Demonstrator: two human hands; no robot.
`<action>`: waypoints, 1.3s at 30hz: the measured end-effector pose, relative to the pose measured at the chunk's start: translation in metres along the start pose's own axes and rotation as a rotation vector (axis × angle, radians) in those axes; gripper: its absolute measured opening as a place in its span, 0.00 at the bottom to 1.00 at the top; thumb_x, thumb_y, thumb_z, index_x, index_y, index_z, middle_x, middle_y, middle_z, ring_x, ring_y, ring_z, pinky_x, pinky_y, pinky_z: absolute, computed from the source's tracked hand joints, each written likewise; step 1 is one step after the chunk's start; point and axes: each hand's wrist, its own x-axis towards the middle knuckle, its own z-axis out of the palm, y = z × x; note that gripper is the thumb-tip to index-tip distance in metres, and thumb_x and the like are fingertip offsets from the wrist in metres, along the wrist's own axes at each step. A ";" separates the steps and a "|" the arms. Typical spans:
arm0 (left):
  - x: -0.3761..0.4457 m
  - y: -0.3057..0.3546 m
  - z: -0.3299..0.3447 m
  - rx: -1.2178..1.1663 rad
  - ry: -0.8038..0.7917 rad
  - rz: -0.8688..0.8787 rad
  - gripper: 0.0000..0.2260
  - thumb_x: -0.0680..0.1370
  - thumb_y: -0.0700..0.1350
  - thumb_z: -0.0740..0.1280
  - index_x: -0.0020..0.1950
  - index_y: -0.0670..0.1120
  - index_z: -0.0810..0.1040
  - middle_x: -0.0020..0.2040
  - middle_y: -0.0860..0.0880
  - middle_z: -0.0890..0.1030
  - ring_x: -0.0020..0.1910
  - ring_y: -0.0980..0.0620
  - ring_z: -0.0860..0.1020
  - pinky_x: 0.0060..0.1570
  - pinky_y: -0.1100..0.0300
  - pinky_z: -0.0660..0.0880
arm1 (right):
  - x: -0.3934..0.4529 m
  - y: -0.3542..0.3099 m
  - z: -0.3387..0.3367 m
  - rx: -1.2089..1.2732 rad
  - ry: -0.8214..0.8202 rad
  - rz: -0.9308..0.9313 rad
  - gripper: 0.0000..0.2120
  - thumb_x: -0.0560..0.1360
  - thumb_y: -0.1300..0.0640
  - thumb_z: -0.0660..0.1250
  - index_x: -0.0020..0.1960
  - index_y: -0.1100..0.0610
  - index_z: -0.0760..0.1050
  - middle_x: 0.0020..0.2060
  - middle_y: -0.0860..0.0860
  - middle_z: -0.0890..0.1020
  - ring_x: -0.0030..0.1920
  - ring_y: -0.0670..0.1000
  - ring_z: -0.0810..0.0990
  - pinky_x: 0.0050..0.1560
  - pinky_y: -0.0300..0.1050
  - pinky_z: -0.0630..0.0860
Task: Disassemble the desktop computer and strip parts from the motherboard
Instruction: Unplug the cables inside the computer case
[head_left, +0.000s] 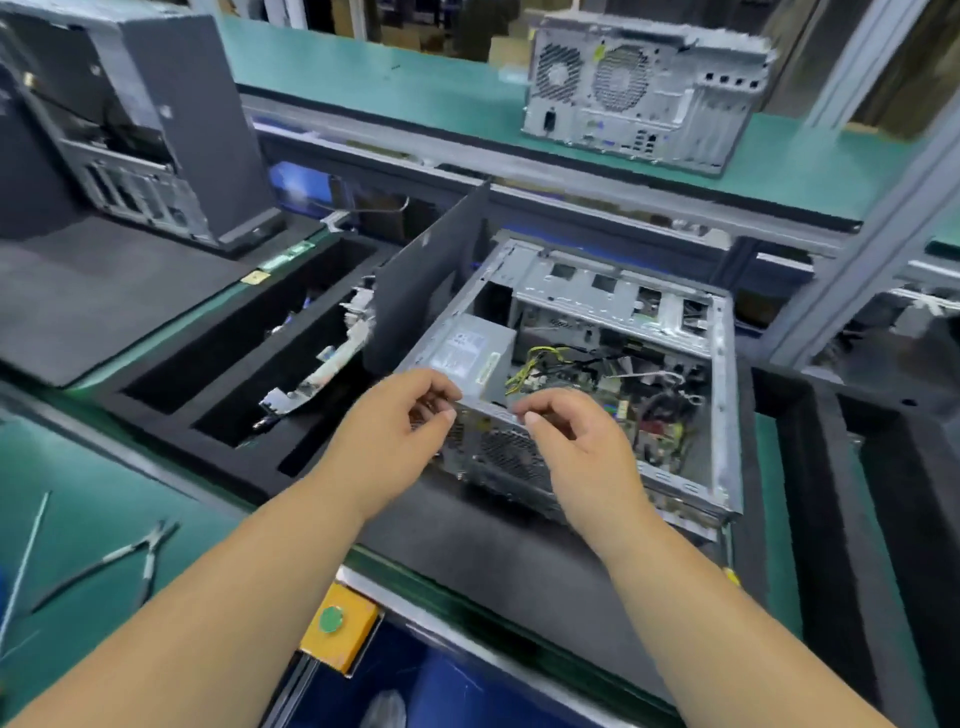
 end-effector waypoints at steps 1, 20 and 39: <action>-0.001 -0.010 -0.011 0.000 0.033 -0.020 0.10 0.76 0.39 0.67 0.48 0.55 0.79 0.42 0.57 0.78 0.41 0.57 0.76 0.43 0.70 0.72 | 0.004 -0.003 0.015 -0.003 -0.038 -0.027 0.11 0.79 0.58 0.65 0.46 0.42 0.80 0.44 0.40 0.78 0.44 0.43 0.77 0.43 0.33 0.70; -0.137 -0.226 -0.146 0.399 0.373 -0.872 0.07 0.74 0.45 0.67 0.51 0.53 0.76 0.47 0.55 0.79 0.45 0.48 0.78 0.44 0.56 0.74 | 0.016 -0.012 0.255 0.029 -0.606 -0.093 0.10 0.77 0.60 0.64 0.49 0.47 0.81 0.44 0.39 0.78 0.44 0.41 0.76 0.44 0.29 0.69; -0.138 -0.265 -0.153 0.603 0.219 -1.135 0.06 0.75 0.41 0.64 0.49 0.44 0.78 0.44 0.44 0.79 0.39 0.43 0.76 0.35 0.57 0.70 | 0.017 -0.003 0.252 0.022 -0.608 -0.014 0.12 0.78 0.60 0.64 0.48 0.45 0.81 0.42 0.39 0.77 0.42 0.42 0.75 0.41 0.29 0.70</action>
